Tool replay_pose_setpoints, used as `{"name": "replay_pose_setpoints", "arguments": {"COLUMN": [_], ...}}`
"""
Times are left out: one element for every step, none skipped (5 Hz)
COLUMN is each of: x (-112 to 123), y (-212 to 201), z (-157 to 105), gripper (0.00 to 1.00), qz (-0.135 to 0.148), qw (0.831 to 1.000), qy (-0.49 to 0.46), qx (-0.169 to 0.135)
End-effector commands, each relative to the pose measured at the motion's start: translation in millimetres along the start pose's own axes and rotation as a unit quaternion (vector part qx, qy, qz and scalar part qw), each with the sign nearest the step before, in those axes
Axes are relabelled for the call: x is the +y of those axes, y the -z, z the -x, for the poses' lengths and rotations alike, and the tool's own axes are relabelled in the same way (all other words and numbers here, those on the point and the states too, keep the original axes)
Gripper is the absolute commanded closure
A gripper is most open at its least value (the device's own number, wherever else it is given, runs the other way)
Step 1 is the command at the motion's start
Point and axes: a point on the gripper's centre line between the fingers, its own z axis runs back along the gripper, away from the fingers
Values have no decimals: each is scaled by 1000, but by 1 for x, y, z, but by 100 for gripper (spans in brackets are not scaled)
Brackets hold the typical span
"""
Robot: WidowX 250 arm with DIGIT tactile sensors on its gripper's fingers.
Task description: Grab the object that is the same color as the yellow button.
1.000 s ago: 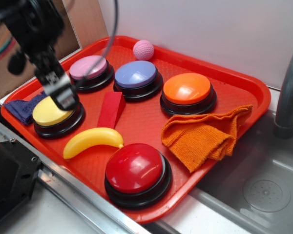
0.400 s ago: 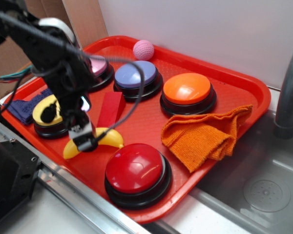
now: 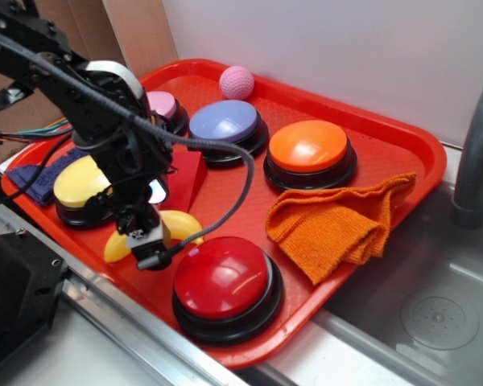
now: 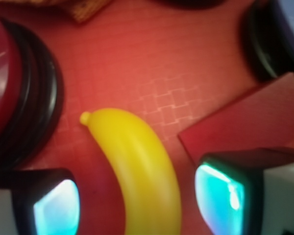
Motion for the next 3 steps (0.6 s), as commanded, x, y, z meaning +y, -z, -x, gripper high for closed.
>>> {"name": "replay_pose_setpoints", "arguments": {"x": [1,3,4], "y": [13,16,14], "z": [-2,-1,-4], "gripper": [0,41,100], "qz": [0,17,-12], "qw": [1000,1000,1000], "qy": [5,-19,2], "qx": [13,-5,18]}}
